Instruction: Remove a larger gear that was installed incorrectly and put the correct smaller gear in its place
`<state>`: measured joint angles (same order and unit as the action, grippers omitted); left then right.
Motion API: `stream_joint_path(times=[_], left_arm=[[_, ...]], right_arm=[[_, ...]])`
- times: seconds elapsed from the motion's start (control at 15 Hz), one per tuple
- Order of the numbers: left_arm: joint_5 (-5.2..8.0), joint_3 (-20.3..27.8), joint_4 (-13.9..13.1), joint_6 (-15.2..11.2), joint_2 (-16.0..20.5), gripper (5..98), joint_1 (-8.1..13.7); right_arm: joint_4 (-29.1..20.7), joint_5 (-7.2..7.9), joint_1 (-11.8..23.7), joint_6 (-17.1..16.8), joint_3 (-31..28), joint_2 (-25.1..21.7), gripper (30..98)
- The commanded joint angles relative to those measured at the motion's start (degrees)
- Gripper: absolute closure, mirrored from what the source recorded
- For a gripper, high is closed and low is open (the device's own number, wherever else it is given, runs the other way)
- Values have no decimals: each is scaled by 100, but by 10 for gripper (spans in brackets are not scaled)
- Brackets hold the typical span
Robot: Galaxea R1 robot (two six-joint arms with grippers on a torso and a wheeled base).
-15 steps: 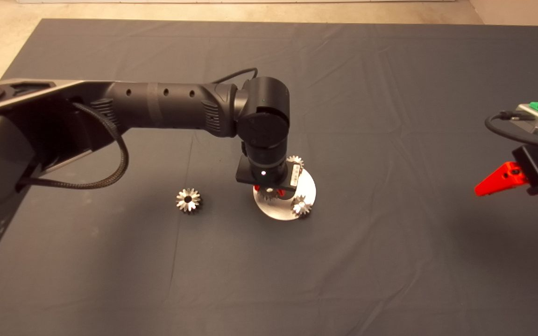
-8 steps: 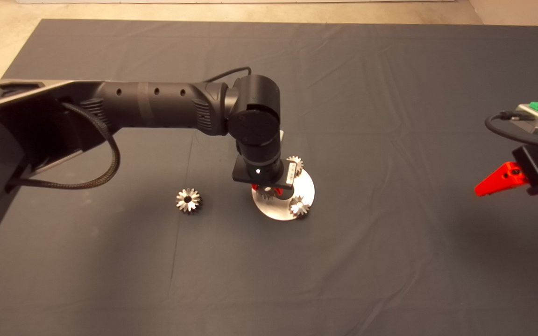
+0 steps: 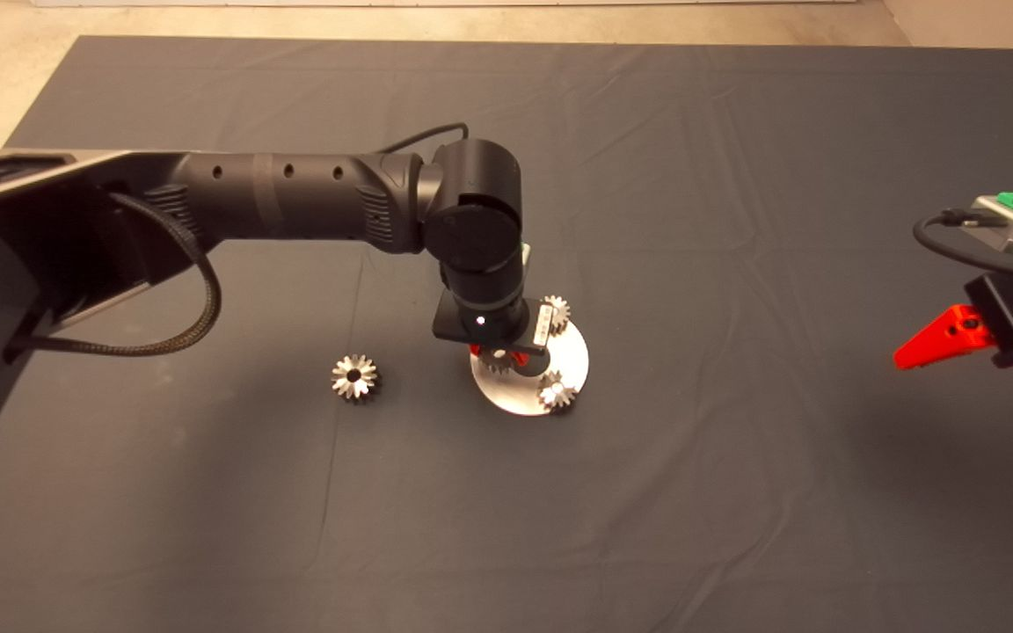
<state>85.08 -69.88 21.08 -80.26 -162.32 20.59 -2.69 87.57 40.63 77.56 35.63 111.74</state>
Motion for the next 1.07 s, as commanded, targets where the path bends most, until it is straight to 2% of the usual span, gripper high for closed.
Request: stream_joint_path(times=[0.0,0.07,0.2,0.27,0.4,1.0], left_arm=[[992,-16,10,-42,-490,763,-28],[992,17,-57,-90,-637,766,-28],[958,90,-139,-288,-666,768,15],[923,90,-165,-297,-666,769,51],[905,63,-393,-297,-666,767,340],[992,-42,-403,-130,-604,766,385]], right_arm=[[-196,6,112,-30,-5,11,472],[-188,6,112,-30,9,20,472],[-188,6,112,-30,12,-7,472],[-196,6,112,-30,4,-15,472],[-196,6,112,-30,12,-15,472],[-196,6,112,-30,12,-15,472]])
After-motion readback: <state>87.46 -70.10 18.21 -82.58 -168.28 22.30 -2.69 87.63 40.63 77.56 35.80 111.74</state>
